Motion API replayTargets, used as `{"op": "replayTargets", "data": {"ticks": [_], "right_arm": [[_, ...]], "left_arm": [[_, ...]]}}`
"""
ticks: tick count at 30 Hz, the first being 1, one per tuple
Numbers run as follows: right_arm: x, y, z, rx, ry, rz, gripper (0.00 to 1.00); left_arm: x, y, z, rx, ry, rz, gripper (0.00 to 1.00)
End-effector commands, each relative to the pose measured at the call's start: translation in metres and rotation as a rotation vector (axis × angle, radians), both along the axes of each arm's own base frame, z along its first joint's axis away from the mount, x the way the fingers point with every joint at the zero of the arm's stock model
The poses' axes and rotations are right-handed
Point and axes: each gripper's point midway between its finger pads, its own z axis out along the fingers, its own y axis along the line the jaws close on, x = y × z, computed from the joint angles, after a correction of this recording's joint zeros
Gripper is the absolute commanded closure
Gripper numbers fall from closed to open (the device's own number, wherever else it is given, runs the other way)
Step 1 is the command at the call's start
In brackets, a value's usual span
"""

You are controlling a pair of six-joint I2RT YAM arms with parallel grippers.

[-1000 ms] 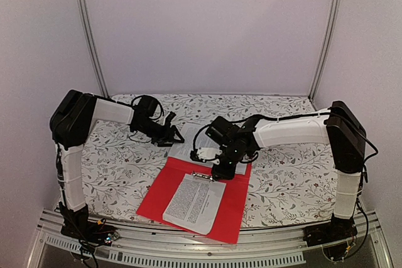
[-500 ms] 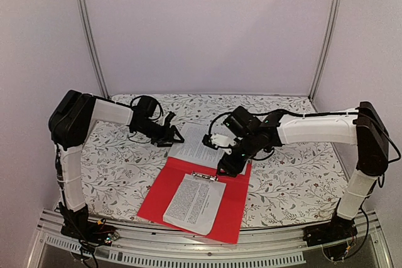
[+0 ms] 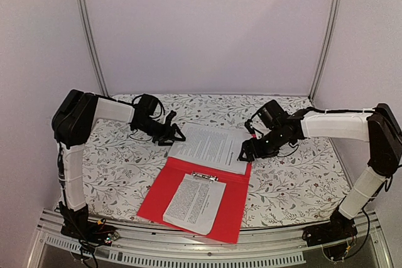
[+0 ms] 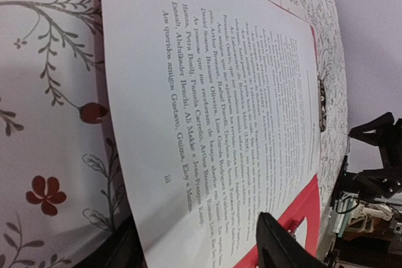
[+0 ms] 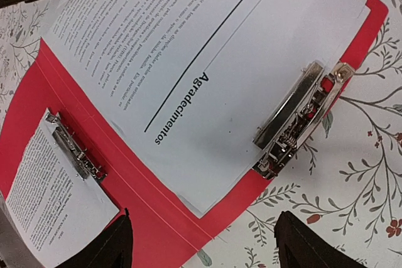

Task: Put the files into the folder
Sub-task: Close the folder with files at the center of the board.

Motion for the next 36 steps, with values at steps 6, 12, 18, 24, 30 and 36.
{"op": "replayTargets", "data": {"ticks": [6, 12, 18, 24, 30, 36], "right_arm": [[0.005, -0.001, -0.043, 0.094, 0.149, -0.182, 0.22], [0.010, 0.002, -0.065, 0.111, 0.190, -0.200, 0.24], [0.017, -0.002, -0.078, 0.126, 0.224, -0.186, 0.27], [0.026, -0.004, -0.086, 0.139, 0.254, -0.122, 0.28], [0.035, -0.012, -0.088, 0.134, 0.280, -0.080, 0.30], [0.049, -0.017, -0.081, 0.137, 0.275, -0.039, 0.30]], "left_arm": [[-0.009, 0.006, -0.034, 0.008, 0.102, -0.030, 0.41], [-0.015, 0.004, -0.036, -0.048, 0.145, -0.054, 0.43], [-0.016, 0.006, -0.030, -0.120, 0.170, -0.065, 0.47], [-0.011, 0.002, -0.011, -0.170, 0.123, -0.073, 0.59], [-0.003, 0.002, 0.014, -0.205, 0.039, -0.085, 0.75], [-0.001, 0.001, 0.032, -0.240, -0.031, -0.098, 0.87]]}}
